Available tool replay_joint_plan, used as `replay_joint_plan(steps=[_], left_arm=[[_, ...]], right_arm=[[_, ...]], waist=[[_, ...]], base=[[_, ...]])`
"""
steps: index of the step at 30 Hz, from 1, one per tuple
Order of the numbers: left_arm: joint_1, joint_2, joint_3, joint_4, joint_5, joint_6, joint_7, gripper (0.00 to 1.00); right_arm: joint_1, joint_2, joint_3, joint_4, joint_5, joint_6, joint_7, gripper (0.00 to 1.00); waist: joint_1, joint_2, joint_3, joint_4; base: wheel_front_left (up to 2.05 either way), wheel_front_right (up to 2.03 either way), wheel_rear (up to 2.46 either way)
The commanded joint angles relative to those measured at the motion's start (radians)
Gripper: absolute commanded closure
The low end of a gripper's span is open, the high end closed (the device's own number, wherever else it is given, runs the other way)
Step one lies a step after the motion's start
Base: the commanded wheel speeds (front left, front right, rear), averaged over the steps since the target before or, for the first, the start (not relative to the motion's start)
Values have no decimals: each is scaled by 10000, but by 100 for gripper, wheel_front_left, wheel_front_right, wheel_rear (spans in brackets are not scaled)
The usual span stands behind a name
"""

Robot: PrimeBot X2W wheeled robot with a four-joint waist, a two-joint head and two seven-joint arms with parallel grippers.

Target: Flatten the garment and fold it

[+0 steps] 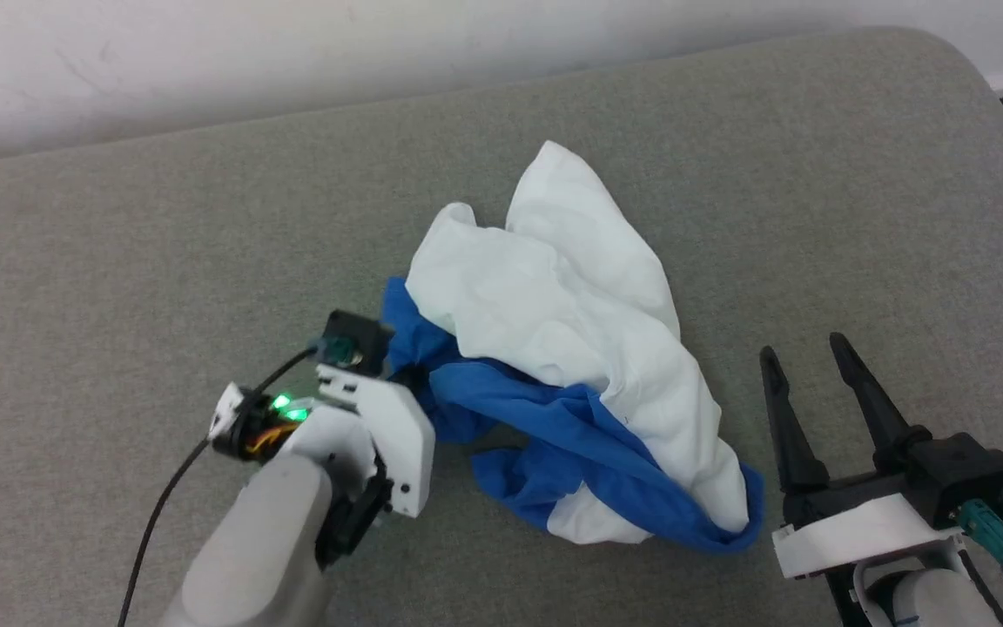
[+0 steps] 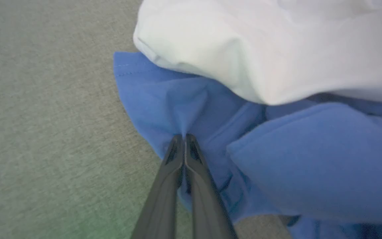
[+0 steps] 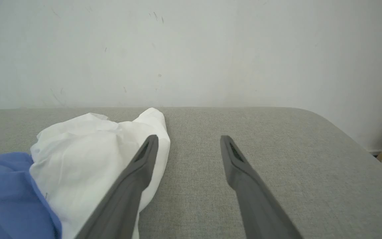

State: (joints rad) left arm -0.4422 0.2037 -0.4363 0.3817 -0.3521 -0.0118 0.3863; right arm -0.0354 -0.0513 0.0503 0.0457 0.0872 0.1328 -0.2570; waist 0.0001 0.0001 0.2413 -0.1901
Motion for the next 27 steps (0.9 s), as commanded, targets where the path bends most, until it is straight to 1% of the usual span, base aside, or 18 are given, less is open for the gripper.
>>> replay_joint_plan(steps=[1, 5, 6, 11, 15, 19, 21, 23, 24, 25, 26, 27], left_arm=[[562, 149, 275, -113, -38, 258, -716, 100], [1113, 483, 1221, -1044, -278, 800, -2129, 100], [1113, 483, 1221, -1044, -278, 800, -2129, 100], [1943, 1161, 2614, -2097, -608, 1509, -3187, 100], [2552, 1591, 3768, -2444, -874, 2078, -3861, 100], [2945, 1776, 4669, -2195, -1081, 2565, -4432, 100], [3126, 1839, 4851, -1781, -1099, 2752, -4413, 100], [3260, 1827, 4708, -1269, -1138, 2707, -4100, 100], [3303, 1777, 4531, -1032, -1179, 2583, -3873, 100], [3314, 1674, 4371, -847, -1260, 2445, -3693, 75], [3301, 1576, 4256, -702, -1302, 2368, -3628, 12], [3272, 1489, 4149, -590, -1292, 2323, -3645, 0]], right_arm=[[42, 11, -32, 45, -112, -21, -47, 0], [204, 11, -176, 122, -249, -21, -47, 0], [204, 11, -176, 122, -249, -21, -47, 0], [350, 11, -436, 193, -375, -21, -47, 0], [379, 11, -501, 211, -444, -21, -47, 0], [320, 11, -520, 295, -479, -21, -47, 0], [285, 11, -511, 374, -514, -21, -47, 0], [242, 11, -497, 456, -528, -21, -47, 0], [227, 11, -486, 503, -536, -21, -47, 0], [219, 11, -482, 545, -544, -21, -47, 0], [224, 11, -492, 588, -554, -21, -47, 0], [236, 11, -515, 632, -565, -21, -47, 0]], waist=[[-1, -1, -613, 483], [-1, -1, -1140, 961], [-1, -1, -1140, 961], [-1, -1, -1496, 1574], [-1, -1, -1480, 1915], [-1, -1, -1361, 2115], [-1, -1, -1308, 2154], [-1, -1, -1273, 2170], [-1, -1, -1270, 2170], [-1, -1, -1285, 2171], [-1, -1, -1315, 2177], [-1, -1, -1357, 2183]], base=[[0, 0, 0], [0, 0, 0], [0, 0, 0], [0, 0, 0], [0, 0, 0], [0, 0, 0], [0, 0, 0], [0, 0, 0], [0, 0, 0], [0, 0, 0], [0, 0, 0], [0, 0, 0]])
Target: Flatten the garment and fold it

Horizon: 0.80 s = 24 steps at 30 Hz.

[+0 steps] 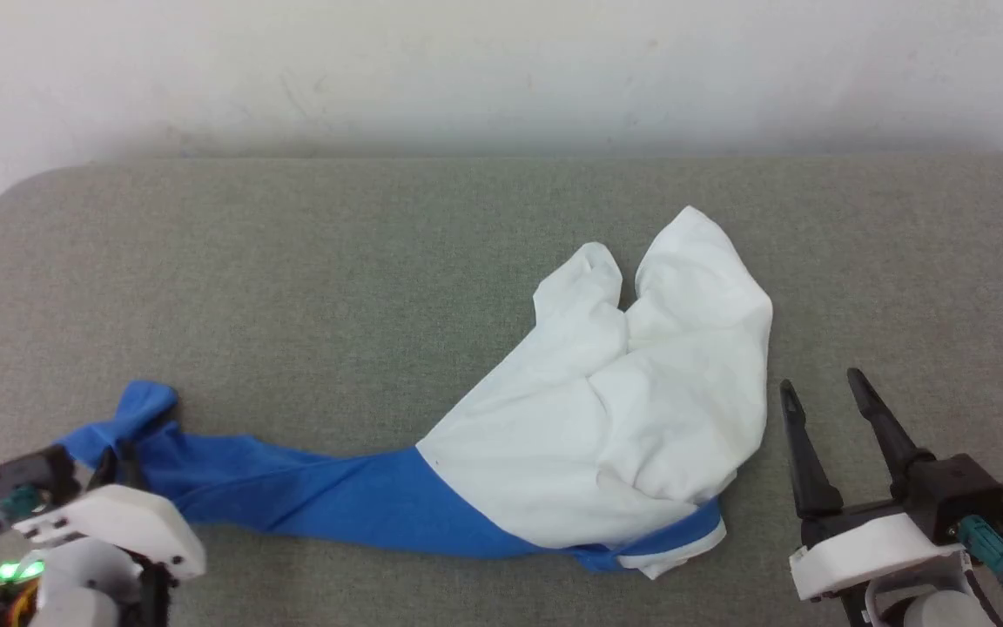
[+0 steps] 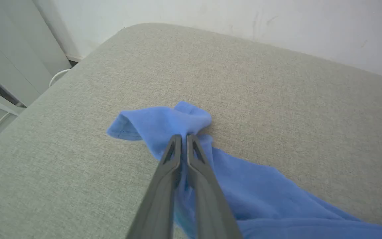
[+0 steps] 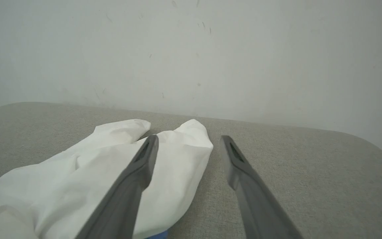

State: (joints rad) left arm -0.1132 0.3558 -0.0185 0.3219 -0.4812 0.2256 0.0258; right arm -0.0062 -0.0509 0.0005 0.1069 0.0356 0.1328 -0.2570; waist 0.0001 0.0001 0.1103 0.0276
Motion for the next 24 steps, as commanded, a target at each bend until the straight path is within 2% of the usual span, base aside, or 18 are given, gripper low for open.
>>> replay_joint_plan(steps=[1, 6, 9, 12, 16, 20, 24], left_arm=[[-52, -118, -143, 73, 27, -100, -104, 0], [-254, -477, -498, -67, 191, -500, -1259, 0], [-323, -588, -770, -528, 417, -933, -2271, 0], [-257, -649, -1148, -1156, 883, -1302, -2729, 0], [111, -960, -1584, -2032, 1540, -1520, -2862, 0], [596, -1417, -2029, -2793, 2161, -1685, -2871, 0], [742, -1735, -2317, -2796, 2443, -1933, -2873, 0]], right_arm=[[-49, 7, -55, 71, -60, -21, -47, 0], [-30, 7, -275, 214, -210, -21, -47, 0], [24, 7, -444, 239, -282, -21, -23, 0], [47, 7, -605, 157, -414, -21, 394, 0], [-122, -79, -526, 37, -417, -21, 1855, 0], [-665, -816, -146, 165, 99, -21, 3931, 0], [-1447, -1614, 125, 622, 1027, -21, 6073, 0]], waist=[[-1, -1, -104, 15], [-1, -1, -507, 74], [-1, -1, -738, 171], [-1, -1, -868, 310], [-1, -1, -857, 570], [-1, -1, -639, 954], [-1, -1, -258, 1420]], base=[[0, 0, 0], [0, 0, 0], [0, 0, 0], [0, 0, 0], [0, 0, 0], [0, 0, 0], [0, 0, 0]])
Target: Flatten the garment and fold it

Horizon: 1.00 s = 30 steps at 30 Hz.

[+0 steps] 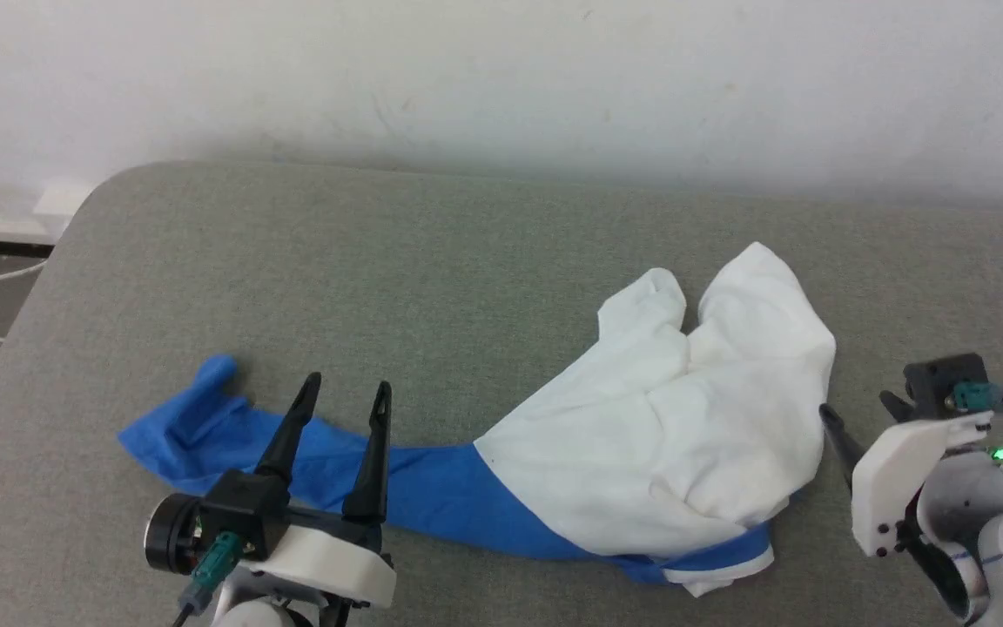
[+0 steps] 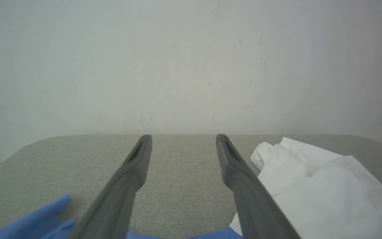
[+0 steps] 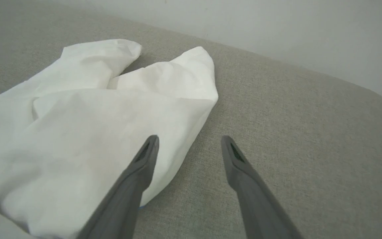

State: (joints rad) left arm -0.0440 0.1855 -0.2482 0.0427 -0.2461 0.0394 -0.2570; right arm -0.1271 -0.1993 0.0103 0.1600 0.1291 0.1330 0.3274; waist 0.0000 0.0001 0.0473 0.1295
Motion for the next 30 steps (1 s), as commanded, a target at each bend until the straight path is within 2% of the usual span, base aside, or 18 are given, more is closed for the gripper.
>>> replay_joint_plan(steps=[1, 4, 7, 15, 16, 17, 18, 24, 27, 30], left_arm=[[23, -94, -43, 37, 151, -120, -45, 0], [-74, -299, -62, 209, 231, -298, -45, 0], [-209, -490, -38, 334, 326, -417, -46, 0], [-456, -841, 76, 587, 553, -693, -46, 0], [-454, -873, 107, 613, 570, -710, -46, 0], [-448, -904, 141, 635, 585, -730, -46, 0], [-430, -933, 183, 653, 598, -743, -46, 0], [-200, -1026, 395, 843, 678, -898, -47, 0], [-134, -1039, 524, 886, 732, -963, -47, 0], [-78, -1053, 585, 902, 795, -1034, -47, 0]], right_arm=[[-437, -304, 102, 268, 272, -23, 715, 0], [-1050, -542, 73, 881, 868, -23, 1766, 0], [-1566, -739, 51, 1556, 1065, -23, 2274, 0], [-2185, -751, 82, 3519, 1233, -23, 2214, 0], [-2189, -745, 126, 3650, 1261, -23, 2105, 57], [-2193, -769, 170, 3711, 1231, -23, 1899, 92], [-2189, -826, 229, 3741, 1145, -23, 1636, 100], [-2190, -1041, -12, 3437, 483, -23, -37, 100], [-2161, -1272, -250, 2700, -43, -23, -583, 100], [-2116, -1526, -703, 1514, -519, -23, -666, 100]], waist=[[0, -1, 469, 518], [0, -1, 718, 851], [0, -1, 935, 1174], [0, -1, 1148, 1751], [0, -1, 1139, 1769], [0, -1, 1125, 1777], [0, -1, 1095, 1759], [0, -1, 728, 1285], [0, -1, 484, 930], [0, -1, 262, 598]], base=[[0, 0, 0], [0, 0, 0], [0, 0, 0], [0, 0, 0], [0, 0, 0], [0, 0, 0], [0, 0, 0], [0, 0, 0], [0, 0, 0], [0, 0, 0]])
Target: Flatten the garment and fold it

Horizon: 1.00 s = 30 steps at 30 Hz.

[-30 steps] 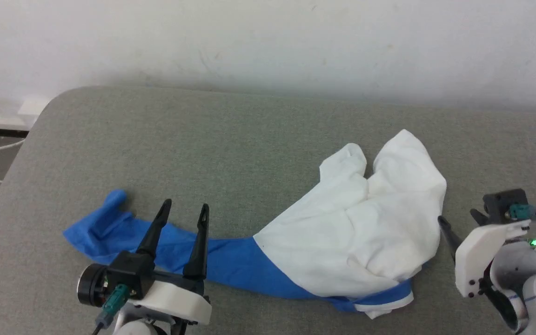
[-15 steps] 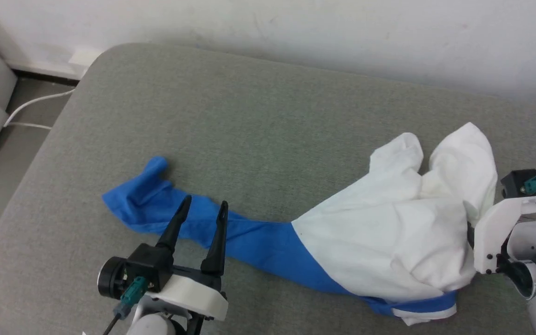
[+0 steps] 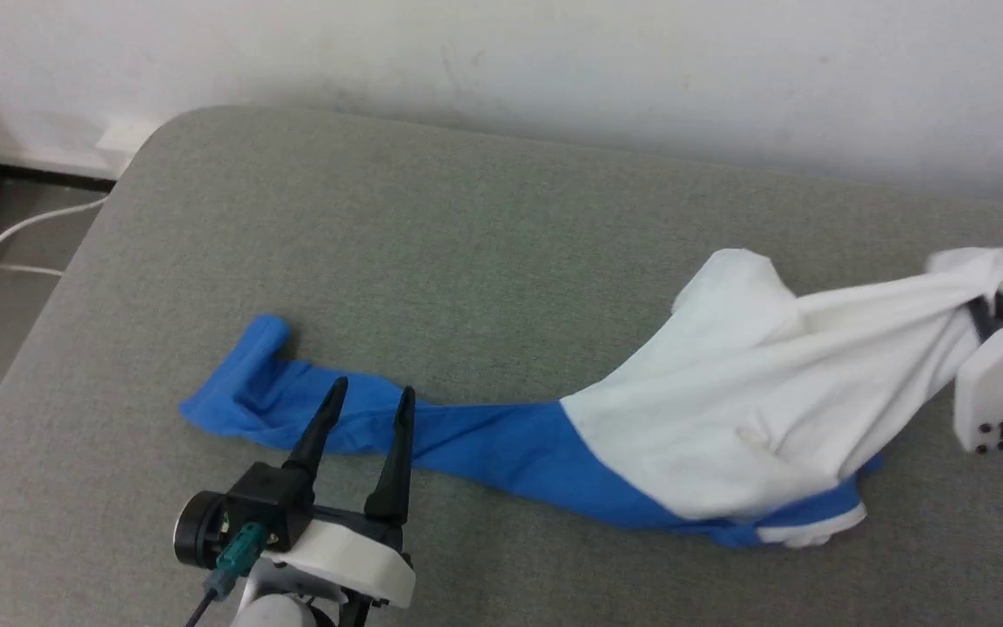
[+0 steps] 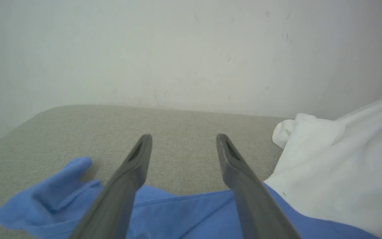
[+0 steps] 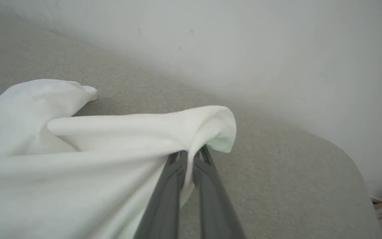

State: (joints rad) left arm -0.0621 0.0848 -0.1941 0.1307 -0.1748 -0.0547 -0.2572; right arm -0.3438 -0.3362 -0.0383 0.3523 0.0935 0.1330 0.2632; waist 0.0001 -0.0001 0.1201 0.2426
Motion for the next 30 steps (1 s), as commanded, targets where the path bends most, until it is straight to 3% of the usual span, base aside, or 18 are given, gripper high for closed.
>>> replay_joint_plan(steps=[1, 2, 9, 13, 19, 30], left_arm=[[124, -51, 67, 30, 88, -119, -45, 0], [124, -51, 67, 30, 88, -119, -45, 0], [300, -130, 99, 64, 129, -232, -45, 0], [255, -178, 29, 107, 154, -307, -45, 0], [-24, -238, -124, 151, 197, -409, -45, 0], [-657, -315, -405, 254, 193, -467, -45, 0]], right_arm=[[82, -245, -399, -899, -320, -23, 63, 100], [82, -245, -399, -899, -320, -23, 63, 100], [681, -727, -1136, -4223, -784, -23, 1540, 100], [893, -743, -834, -4766, -582, -23, 2062, 100], [469, -1126, -92, -3175, -535, -23, 1592, 100], [-2198, -1616, 1897, 369, -917, -23, -1018, 100]], waist=[[-1, 1, -534, -631], [-1, 1, -534, -631], [-1, 1, -770, -1009], [-1, 1, -597, -997], [-1, 1, -92, -627], [-1, 1, 1037, 173]], base=[[0, 0, 0], [0, 0, 0], [0, 0, 0], [0, 0, 0], [0, 0, 0], [0, 0, 0]])
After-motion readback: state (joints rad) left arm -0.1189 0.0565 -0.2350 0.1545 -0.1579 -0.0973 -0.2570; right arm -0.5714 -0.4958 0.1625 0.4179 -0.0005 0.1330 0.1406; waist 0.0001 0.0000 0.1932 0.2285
